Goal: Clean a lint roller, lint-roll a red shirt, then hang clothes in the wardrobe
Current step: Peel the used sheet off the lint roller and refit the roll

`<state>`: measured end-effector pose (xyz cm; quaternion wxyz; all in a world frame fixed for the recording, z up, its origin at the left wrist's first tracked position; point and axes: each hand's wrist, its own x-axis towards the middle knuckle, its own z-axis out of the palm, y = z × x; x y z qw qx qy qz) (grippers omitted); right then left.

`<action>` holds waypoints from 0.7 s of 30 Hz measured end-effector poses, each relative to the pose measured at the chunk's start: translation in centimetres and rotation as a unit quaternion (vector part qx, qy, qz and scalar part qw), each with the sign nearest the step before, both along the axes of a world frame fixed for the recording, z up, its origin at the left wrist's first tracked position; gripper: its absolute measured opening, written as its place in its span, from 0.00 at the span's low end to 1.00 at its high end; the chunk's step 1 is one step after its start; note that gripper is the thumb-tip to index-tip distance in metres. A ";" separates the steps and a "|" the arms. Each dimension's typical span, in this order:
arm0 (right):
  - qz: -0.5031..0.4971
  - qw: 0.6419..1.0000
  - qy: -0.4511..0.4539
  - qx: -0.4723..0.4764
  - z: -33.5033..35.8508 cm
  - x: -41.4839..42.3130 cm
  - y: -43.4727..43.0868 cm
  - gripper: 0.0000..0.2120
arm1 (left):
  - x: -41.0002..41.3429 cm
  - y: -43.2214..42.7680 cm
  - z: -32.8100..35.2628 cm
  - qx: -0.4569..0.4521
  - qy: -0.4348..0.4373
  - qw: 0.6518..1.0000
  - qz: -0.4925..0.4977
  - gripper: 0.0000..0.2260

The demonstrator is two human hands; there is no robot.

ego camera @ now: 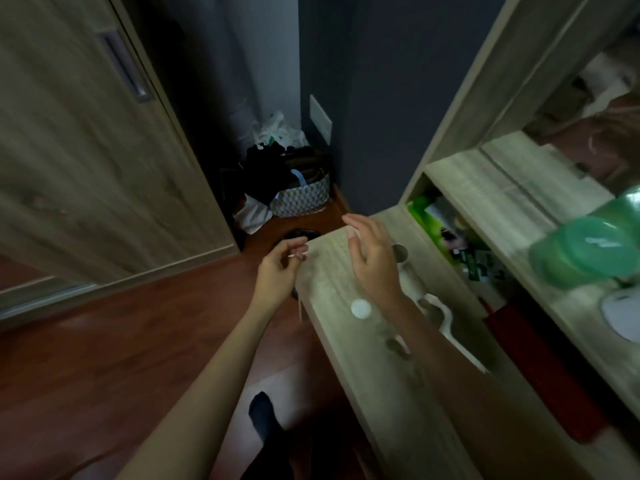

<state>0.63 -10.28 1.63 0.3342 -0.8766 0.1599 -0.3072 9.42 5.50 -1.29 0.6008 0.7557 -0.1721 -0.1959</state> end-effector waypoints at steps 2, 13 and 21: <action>-0.044 0.997 -0.003 -0.057 -0.1 -2.5 -2.2 0.13 | -2.0 -1.5 -0.5 0.025 -0.004 0.999 -0.021 0.11; 0.009 0.975 0.221 0.026 -3.5 -6.0 -6.8 0.22 | -7.8 -5.4 -6.0 0.324 -0.215 0.887 -0.247 0.27; 0.005 0.978 0.207 0.034 -3.4 -6.1 -7.0 0.20 | -7.7 -6.1 -5.6 0.332 -0.215 0.881 -0.261 0.23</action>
